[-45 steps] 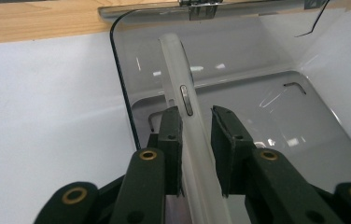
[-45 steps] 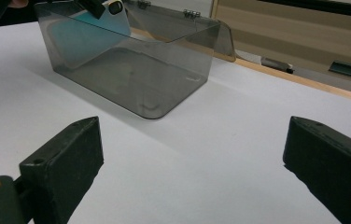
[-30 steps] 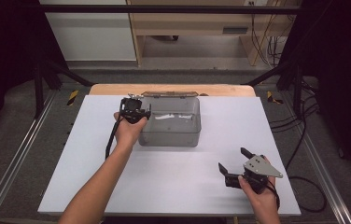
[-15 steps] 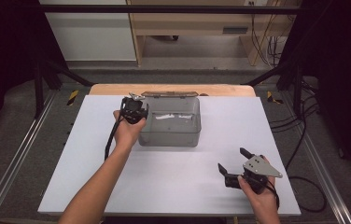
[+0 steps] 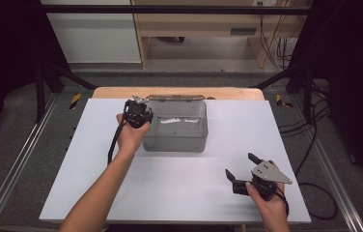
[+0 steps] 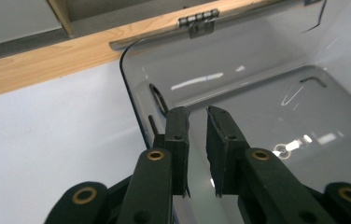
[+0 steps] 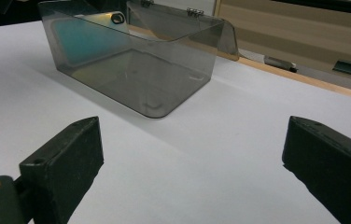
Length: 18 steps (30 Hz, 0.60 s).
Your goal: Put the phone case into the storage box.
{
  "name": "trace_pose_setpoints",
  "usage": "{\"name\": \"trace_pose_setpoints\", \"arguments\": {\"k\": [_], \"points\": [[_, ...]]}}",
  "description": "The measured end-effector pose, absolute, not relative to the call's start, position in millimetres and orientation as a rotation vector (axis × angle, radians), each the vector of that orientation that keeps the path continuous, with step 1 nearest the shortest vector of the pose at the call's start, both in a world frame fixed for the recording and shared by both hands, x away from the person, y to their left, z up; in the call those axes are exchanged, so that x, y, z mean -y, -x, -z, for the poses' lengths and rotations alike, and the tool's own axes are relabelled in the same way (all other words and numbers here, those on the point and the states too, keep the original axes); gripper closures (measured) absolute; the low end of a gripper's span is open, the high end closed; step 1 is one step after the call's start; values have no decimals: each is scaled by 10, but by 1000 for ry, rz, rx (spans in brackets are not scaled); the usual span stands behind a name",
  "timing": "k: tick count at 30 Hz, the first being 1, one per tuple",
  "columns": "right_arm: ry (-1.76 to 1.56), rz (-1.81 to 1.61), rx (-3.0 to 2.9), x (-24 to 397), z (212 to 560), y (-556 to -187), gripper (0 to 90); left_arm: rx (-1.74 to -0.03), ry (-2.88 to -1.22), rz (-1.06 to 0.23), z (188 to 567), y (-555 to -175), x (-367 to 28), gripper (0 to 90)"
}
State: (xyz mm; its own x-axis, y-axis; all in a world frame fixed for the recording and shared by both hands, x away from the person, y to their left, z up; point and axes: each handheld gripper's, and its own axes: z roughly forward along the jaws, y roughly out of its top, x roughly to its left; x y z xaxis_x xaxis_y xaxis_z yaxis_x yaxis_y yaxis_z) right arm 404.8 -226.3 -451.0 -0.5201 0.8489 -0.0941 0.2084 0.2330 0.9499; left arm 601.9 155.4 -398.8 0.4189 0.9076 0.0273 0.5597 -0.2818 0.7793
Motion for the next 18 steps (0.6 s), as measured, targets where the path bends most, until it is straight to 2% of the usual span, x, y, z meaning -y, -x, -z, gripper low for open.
{"name": "trace_pose_setpoints", "arguments": {"k": [11,13,18], "points": [[-973,-1303,-1881,2255,4513,-4049,56,-1201,-1903,-612,3905,-5967,-1568,740],[-974,-1302,-1880,2256,4513,-4049,56,-1198,-1885,-610,3895,-5957,-1559,706],[-975,-1299,-1876,2260,4515,-4057,56,-1191,-1829,-600,3853,-5930,-1548,506]]}}
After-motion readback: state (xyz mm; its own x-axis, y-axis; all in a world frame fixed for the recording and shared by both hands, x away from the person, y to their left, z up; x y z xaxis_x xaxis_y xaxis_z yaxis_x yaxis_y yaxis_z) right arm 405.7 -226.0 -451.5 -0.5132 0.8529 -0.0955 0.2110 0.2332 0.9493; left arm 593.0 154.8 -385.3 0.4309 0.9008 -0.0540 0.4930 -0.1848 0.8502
